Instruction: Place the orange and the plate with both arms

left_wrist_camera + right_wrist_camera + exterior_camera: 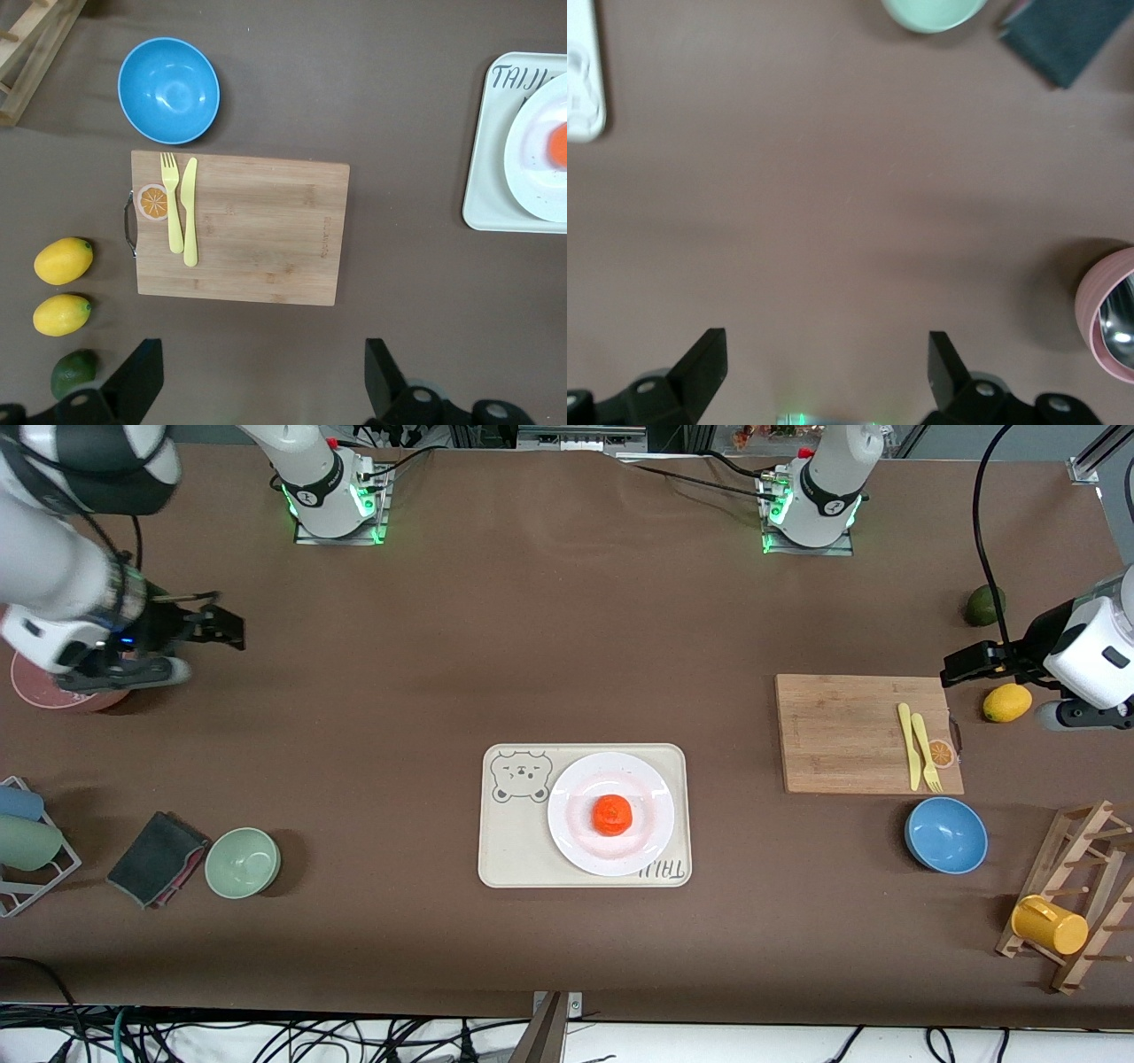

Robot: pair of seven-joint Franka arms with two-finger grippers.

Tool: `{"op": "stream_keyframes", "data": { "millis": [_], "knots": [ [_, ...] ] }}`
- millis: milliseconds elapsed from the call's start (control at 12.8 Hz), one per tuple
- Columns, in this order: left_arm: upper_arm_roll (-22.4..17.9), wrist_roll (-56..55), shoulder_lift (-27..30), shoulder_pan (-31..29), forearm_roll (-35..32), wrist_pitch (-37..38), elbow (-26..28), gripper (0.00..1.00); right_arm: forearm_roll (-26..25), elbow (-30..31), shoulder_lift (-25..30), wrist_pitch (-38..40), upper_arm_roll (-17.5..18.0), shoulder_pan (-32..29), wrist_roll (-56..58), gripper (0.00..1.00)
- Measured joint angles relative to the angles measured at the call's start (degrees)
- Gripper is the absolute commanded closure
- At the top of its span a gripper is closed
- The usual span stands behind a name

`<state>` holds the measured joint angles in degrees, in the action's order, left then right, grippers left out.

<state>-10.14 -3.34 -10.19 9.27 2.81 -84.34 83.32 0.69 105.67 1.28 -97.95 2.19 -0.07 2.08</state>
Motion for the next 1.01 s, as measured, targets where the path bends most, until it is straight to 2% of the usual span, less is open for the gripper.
{"op": "stream_keyframes", "data": {
  "millis": [156,468,1015],
  "knots": [
    [0.0,0.0,0.0,0.0,0.0,0.0,0.0,0.0,2.17,0.25,1.12,-3.13,-0.56,-2.63,0.11,0.0],
    [0.01,0.0,0.0,0.01,0.0,0.0,0.0,0.0,1.25,-4.05,1.47,2.94,-1.56,0.33,-0.65,0.0],
    [0.01,0.0,0.0,0.01,0.0,0.0,0.0,0.0,0.96,-4.77,1.13,2.2,-1.94,0.96,-1.17,0.0]
  ]
}}
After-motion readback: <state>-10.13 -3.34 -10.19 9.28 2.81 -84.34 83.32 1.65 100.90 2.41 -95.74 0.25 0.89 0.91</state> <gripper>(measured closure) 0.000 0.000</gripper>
